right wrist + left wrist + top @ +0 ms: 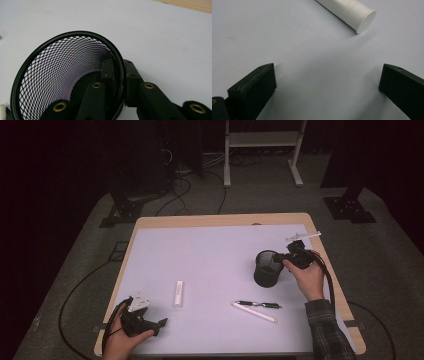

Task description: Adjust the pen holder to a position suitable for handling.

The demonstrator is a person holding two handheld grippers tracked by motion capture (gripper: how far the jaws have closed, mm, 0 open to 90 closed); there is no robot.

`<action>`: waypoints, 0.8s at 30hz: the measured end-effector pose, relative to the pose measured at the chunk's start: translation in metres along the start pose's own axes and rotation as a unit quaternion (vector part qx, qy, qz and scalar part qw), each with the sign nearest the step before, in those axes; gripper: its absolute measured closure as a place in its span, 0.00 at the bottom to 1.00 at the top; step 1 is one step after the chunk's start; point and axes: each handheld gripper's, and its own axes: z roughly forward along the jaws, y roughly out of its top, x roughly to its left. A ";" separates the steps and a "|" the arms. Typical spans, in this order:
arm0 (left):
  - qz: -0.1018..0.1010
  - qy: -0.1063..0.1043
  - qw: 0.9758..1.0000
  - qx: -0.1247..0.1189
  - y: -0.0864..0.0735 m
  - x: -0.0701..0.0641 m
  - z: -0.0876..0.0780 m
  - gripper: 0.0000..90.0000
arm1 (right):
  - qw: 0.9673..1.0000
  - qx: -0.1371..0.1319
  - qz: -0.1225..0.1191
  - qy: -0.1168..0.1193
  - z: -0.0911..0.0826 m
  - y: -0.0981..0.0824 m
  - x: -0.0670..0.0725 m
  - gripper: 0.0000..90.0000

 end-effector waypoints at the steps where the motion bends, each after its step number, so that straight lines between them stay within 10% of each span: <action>1: 0.000 0.000 1.000 0.000 0.000 0.000 0.000 0.00 | 1.000 -0.001 -0.001 -0.002 0.000 0.000 0.000 0.90; 24: 0.001 0.001 1.000 0.000 0.000 0.000 0.000 0.00 | 0.999 -0.023 -0.018 0.019 -0.024 0.009 0.018 0.90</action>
